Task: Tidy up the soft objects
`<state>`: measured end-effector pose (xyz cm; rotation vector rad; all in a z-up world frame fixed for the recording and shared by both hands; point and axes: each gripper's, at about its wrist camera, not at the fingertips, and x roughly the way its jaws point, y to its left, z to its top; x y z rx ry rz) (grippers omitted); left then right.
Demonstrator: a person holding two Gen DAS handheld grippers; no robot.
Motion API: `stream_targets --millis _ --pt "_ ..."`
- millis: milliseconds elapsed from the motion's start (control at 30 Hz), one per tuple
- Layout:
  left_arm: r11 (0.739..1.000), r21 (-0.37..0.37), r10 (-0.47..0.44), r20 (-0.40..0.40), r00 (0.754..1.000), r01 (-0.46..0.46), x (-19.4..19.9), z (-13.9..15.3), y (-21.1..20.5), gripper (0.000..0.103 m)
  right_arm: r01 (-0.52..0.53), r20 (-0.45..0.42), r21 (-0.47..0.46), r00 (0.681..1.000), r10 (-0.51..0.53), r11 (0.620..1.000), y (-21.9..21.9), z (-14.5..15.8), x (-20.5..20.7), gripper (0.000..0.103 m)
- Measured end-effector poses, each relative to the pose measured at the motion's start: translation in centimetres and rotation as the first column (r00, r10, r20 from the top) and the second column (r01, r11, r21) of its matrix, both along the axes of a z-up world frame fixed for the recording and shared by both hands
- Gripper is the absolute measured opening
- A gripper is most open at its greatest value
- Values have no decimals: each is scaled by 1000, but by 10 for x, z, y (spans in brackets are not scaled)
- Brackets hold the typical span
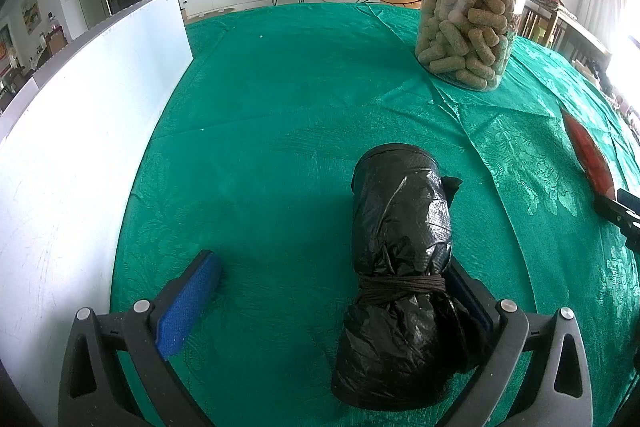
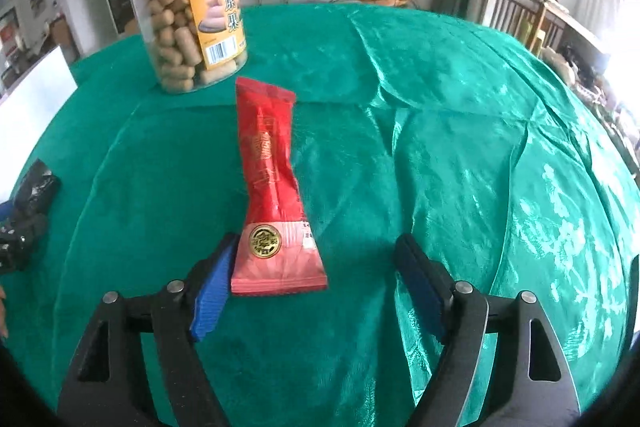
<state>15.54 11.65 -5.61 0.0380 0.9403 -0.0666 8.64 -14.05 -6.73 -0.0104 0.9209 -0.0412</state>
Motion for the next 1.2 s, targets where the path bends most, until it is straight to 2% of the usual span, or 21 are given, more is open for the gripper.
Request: stream_targets --millis 1200 --pt "1000 -1 2 -1 1000 -2 0 0 0 103 1 0 7 1000 -1 1000 -6 2 -1 82"
